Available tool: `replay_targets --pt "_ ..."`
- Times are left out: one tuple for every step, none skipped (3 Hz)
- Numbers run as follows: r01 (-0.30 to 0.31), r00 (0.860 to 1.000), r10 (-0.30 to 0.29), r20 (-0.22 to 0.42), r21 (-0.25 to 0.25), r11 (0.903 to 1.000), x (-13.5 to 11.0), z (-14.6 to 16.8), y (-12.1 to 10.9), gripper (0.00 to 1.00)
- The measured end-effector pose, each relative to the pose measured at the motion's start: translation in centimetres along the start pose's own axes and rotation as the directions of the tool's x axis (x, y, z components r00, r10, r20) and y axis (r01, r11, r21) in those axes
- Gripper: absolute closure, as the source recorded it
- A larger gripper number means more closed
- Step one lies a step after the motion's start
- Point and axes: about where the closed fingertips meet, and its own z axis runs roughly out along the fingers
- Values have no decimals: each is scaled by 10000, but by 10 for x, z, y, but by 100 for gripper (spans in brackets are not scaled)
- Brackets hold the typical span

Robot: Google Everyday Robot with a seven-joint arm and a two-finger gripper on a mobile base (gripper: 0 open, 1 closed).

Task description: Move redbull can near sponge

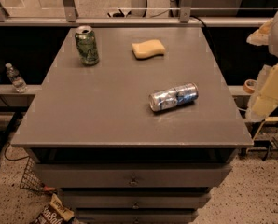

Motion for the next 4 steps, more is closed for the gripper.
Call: replay_targets --pt "0 10000 0 0 0 10000 0 0 0 0" --pt "804 9968 -804 -3 -215 9965 -6 22 -15 0" --pt "1451 9894 -1451 37 -635 9874 -9 52 -33 0" --pt "1873 9820 -1887 -41 -1030 9769 -11 84 -48 0"
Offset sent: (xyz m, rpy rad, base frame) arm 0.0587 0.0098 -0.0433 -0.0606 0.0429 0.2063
